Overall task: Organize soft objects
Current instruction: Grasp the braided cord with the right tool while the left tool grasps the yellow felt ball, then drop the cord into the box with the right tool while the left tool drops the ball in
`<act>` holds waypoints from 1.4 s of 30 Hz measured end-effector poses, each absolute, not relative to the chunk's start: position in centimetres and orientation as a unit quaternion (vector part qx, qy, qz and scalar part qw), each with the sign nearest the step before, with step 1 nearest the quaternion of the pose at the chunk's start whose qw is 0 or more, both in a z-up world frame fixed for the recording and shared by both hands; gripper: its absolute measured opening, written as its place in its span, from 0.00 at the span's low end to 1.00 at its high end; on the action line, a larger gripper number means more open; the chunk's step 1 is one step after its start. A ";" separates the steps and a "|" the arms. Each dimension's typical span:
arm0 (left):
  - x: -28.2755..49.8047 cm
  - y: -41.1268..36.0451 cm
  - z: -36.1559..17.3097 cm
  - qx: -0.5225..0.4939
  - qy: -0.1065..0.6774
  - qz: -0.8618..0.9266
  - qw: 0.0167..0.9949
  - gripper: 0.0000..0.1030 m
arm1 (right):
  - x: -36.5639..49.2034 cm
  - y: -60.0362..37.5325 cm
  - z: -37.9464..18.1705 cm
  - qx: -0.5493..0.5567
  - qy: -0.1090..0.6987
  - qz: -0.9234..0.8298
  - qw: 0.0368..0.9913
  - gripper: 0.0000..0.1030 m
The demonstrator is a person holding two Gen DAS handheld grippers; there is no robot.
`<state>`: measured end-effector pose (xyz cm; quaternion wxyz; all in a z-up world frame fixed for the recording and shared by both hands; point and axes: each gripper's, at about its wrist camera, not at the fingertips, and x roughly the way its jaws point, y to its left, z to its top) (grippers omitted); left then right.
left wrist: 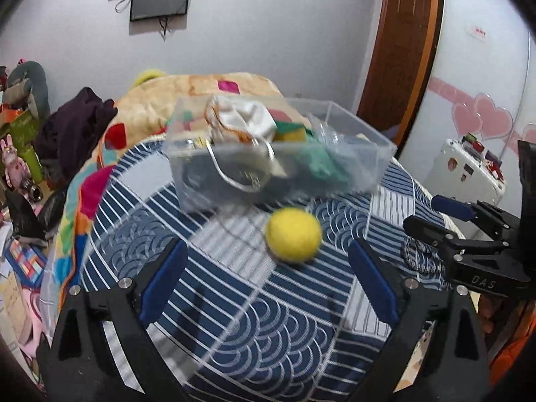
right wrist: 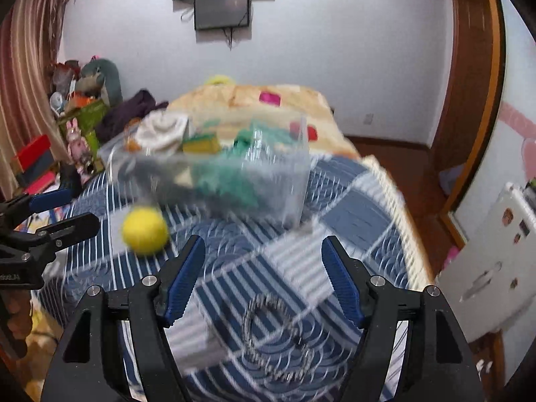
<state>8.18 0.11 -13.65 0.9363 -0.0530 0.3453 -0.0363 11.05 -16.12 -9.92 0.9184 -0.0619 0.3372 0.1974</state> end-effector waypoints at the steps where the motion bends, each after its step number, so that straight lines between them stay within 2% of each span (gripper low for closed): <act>1: 8.2 -0.1 -14.0 -0.052 0.349 -0.039 0.935 0.95 | 11.0 -16.2 -10.4 -0.062 0.346 0.197 0.915 0.67; 4: 8.3 -0.7 -14.6 -0.050 0.355 -0.039 0.933 0.89 | 10.7 -16.7 -11.5 -0.057 0.369 0.201 0.905 0.67; 6: 8.9 -0.8 -15.1 -0.055 0.366 -0.049 0.928 0.77 | 10.5 -17.2 -12.3 -0.052 0.384 0.204 0.899 0.66; 9: 9.9 -0.8 -15.6 -0.071 0.382 -0.062 0.919 0.69 | 10.1 -18.0 -13.3 -0.045 0.401 0.205 0.892 0.57; 10: 10.2 -0.8 -15.7 -0.074 0.384 -0.064 0.918 0.68 | 10.0 -18.3 -13.6 -0.043 0.406 0.207 0.889 0.52; 14: 11.4 -1.0 -15.9 -0.076 0.388 -0.063 0.917 0.66 | 9.4 -18.5 -14.2 -0.047 0.406 0.218 0.886 0.49; 22: 13.2 -1.1 -16.8 -0.099 0.407 -0.067 0.906 0.47 | 9.7 -19.5 -14.1 -0.037 0.398 0.206 0.893 0.20; 24: 13.2 -1.1 -16.8 -0.097 0.405 -0.069 0.907 0.43 | 9.8 -19.7 -14.1 -0.036 0.396 0.202 0.895 0.17; 25: 13.2 -1.2 -16.8 -0.095 0.404 -0.069 0.907 0.43 | 9.7 -19.7 -14.1 -0.036 0.395 0.201 0.896 0.15; 32: 12.8 -1.2 -16.4 -0.088 0.390 -0.064 0.914 0.41 | 9.9 -19.6 -13.6 -0.024 0.392 0.215 0.894 0.14; 42: 11.0 -0.5 -11.9 -0.082 0.332 -0.065 0.937 0.41 | 10.7 -18.9 -10.4 -0.022 0.345 0.219 0.912 0.14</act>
